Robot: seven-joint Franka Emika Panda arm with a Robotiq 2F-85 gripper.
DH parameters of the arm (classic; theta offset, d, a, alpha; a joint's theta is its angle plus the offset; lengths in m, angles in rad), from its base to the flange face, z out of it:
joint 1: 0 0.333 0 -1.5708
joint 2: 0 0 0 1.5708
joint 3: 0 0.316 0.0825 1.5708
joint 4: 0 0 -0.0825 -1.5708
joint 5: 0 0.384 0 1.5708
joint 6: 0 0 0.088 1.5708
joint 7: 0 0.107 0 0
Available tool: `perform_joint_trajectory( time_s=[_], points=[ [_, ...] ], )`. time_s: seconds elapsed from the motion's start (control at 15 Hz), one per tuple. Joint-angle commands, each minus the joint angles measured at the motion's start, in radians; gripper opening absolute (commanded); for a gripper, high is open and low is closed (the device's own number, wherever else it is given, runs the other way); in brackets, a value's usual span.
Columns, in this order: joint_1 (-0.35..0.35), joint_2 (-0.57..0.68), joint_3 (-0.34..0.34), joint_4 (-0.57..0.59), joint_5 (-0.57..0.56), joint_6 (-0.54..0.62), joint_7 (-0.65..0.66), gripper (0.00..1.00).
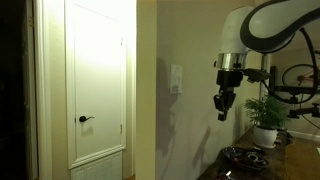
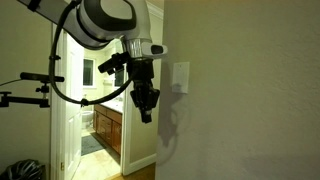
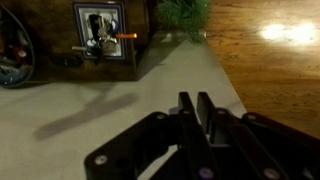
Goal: Turn on the light switch
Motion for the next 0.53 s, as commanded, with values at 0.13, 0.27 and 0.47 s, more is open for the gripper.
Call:
perform_joint_trajectory(
  time_s=[0.13,0.27,0.47],
  points=[
    [-0.006,-0.073,-0.013,-0.136,-0.03,-0.072,-0.011,0.57],
    [-0.009,-0.082,-0.017,-0.163,-0.04,-0.068,-0.008,0.7],
    [-0.006,-0.033,-0.016,-0.131,-0.026,-0.055,0.0,0.66]
  ],
)
